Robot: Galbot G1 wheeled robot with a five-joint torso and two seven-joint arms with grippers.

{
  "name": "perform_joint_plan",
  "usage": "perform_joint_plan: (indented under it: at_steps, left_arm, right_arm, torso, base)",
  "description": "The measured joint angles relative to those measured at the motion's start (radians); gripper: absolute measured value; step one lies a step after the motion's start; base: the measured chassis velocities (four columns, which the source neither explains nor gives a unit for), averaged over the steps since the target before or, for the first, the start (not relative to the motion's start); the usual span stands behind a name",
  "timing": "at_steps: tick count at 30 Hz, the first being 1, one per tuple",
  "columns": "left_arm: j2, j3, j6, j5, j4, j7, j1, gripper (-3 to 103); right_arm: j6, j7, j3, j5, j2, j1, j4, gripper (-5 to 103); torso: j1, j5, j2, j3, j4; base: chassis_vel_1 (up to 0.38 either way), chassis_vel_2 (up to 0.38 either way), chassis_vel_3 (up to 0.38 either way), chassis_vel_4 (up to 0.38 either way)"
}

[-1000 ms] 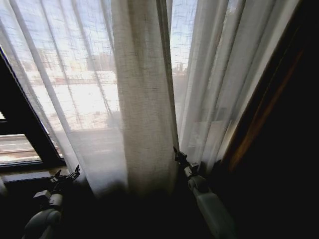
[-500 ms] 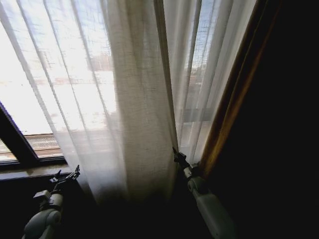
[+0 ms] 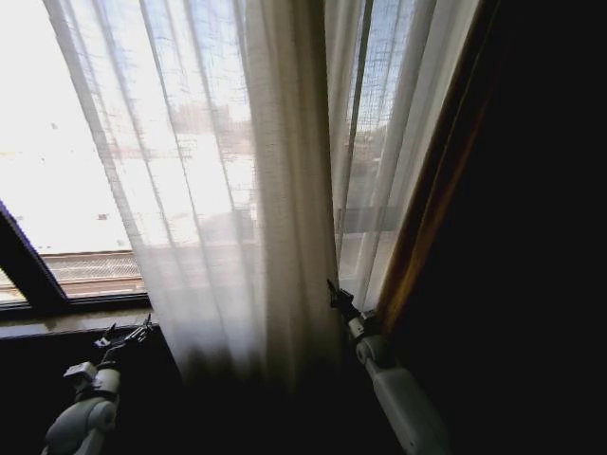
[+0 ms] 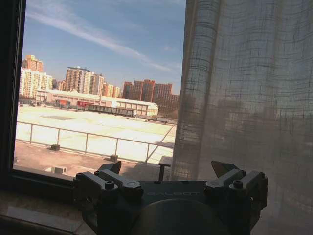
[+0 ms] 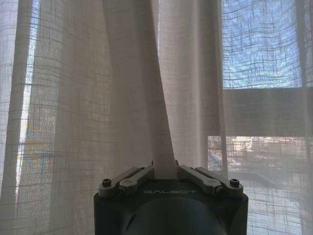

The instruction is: Open the curtains by pulling them apart, changing their state from closed to fully open.

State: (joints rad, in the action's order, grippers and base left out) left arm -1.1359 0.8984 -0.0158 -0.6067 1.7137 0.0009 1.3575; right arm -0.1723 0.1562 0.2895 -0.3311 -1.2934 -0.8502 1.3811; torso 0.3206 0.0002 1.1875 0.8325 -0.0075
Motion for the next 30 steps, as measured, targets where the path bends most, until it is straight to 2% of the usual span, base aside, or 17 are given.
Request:
perform_joint_plan:
  at_steps: [11, 25, 30]
  left_arm:
    - [0.0, 0.0, 0.0, 0.0, 0.0, 0.0, 0.0, 100]
    - [0.0, -0.001, 0.0, 0.0, 0.0, 0.001, 0.0, 100]
    - [0.0, -0.001, 0.0, 0.0, 0.0, 0.001, 0.0, 100]
  right_arm:
    - [0.004, 0.0, 0.013, 0.0, 0.009, 0.007, -0.012, 0]
    - [-0.023, -0.006, 0.003, 0.004, -0.005, 0.016, -0.015, 0]
    - [-0.033, -0.011, 0.002, 0.009, -0.01, 0.019, -0.016, 0]
  torso:
    - [0.0, -0.0003, 0.0, 0.0, 0.0004]
    - [0.0, -0.0001, 0.0, 0.0, -0.0002]
    - [0.0, 0.0006, 0.0, 0.0, -0.0005]
  base:
    - [-0.09, -0.087, 0.082, 0.084]
    - [-0.234, -0.232, 0.23, 0.232]
    - [-0.053, -0.075, 0.091, 0.057]
